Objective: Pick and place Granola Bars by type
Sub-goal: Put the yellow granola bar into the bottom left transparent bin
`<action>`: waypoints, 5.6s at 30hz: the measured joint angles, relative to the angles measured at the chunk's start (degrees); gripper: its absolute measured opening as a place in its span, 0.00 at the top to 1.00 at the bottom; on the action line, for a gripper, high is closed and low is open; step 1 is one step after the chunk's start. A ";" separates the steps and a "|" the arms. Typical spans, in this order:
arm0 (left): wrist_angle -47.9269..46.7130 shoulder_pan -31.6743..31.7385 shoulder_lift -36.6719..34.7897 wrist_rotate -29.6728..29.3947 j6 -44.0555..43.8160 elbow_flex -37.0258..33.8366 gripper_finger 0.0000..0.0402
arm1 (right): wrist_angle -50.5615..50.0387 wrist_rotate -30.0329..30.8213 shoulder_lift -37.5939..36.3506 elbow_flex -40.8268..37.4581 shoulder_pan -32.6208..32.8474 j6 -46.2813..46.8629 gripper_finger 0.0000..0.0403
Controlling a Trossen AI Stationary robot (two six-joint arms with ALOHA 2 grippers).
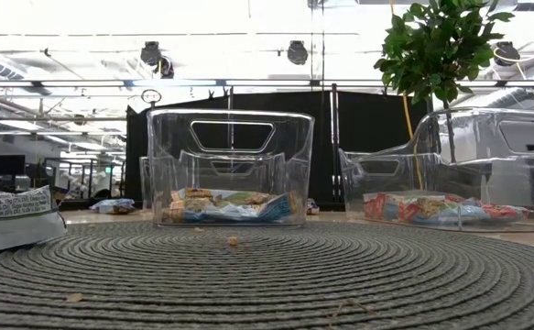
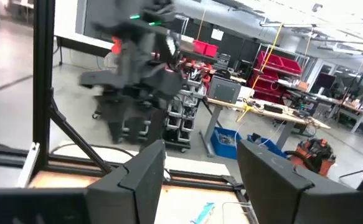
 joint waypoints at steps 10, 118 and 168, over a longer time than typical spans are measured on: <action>-0.06 -12.27 0.03 4.07 -20.43 -12.15 0.47 | 0.02 -0.09 0.00 0.00 0.29 2.38 0.52; 39.45 -18.72 0.08 25.75 -55.08 -68.81 0.47 | 17.60 -10.32 -51.23 -77.72 0.79 8.74 0.52; 40.15 -18.01 0.19 -4.13 -42.18 -62.26 0.98 | 17.62 -10.30 -51.21 -77.66 0.81 8.76 0.52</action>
